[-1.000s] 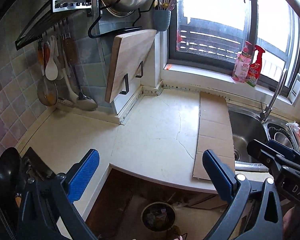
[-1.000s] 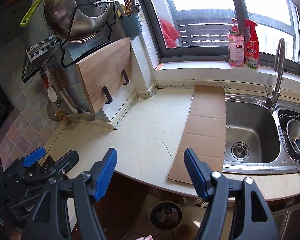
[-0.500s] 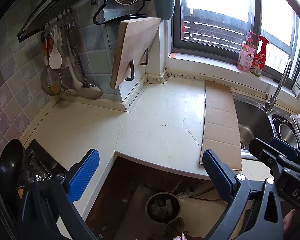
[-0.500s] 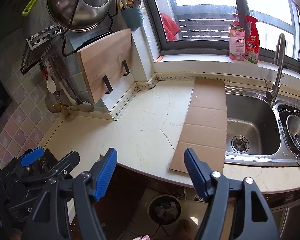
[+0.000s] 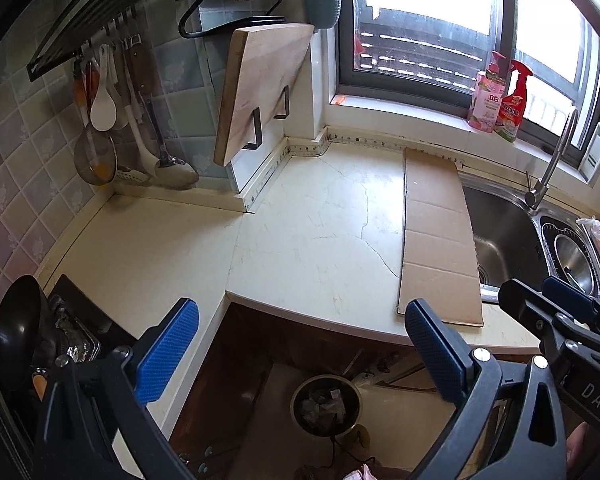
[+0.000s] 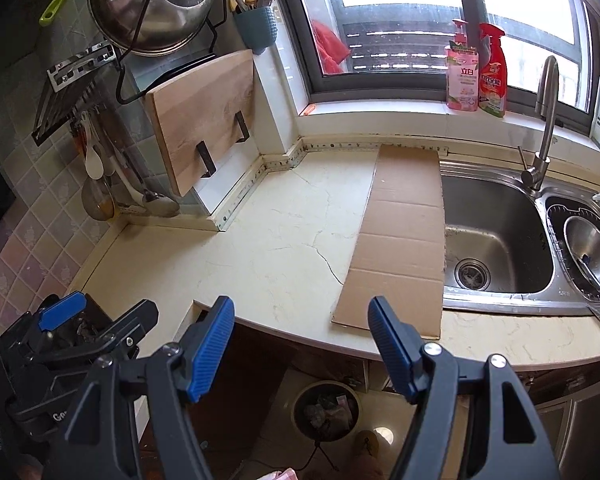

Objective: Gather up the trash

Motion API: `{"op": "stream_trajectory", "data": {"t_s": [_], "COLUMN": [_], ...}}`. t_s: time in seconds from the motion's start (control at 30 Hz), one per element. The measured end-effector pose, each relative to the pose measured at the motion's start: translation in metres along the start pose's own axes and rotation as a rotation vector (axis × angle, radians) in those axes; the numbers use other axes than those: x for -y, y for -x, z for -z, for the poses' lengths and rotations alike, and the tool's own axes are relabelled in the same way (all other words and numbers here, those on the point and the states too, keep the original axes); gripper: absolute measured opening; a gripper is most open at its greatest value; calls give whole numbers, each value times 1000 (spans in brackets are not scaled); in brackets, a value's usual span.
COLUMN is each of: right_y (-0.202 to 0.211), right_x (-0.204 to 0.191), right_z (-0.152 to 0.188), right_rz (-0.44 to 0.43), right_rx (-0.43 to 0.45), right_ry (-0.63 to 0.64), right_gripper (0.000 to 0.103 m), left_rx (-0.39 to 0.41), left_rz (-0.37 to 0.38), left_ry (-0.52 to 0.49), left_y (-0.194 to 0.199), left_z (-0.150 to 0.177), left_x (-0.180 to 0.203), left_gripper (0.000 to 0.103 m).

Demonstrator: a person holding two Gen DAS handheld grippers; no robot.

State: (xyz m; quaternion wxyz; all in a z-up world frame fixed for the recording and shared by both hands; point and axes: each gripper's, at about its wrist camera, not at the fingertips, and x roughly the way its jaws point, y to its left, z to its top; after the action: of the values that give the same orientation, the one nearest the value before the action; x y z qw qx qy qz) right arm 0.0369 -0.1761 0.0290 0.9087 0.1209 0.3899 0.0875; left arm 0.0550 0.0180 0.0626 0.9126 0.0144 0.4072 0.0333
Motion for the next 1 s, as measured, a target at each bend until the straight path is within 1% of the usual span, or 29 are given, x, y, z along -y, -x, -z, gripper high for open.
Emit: {"op": "stream_trajectory", "data": {"t_s": [0.57, 1.0], "right_y": [-1, 0], "right_x": [0, 4], "right_z": [3, 1], "right_rz": [10, 22], "right_rx": [-4, -1], "right_ry": [2, 6], "right_gripper": [70, 70], "left_rx": [-14, -24], "left_rz": [2, 3], "left_ry": [-1, 5], "left_y": [-4, -6], "left_z": [3, 3], "left_x": [0, 6], "left_gripper": [102, 102]}}
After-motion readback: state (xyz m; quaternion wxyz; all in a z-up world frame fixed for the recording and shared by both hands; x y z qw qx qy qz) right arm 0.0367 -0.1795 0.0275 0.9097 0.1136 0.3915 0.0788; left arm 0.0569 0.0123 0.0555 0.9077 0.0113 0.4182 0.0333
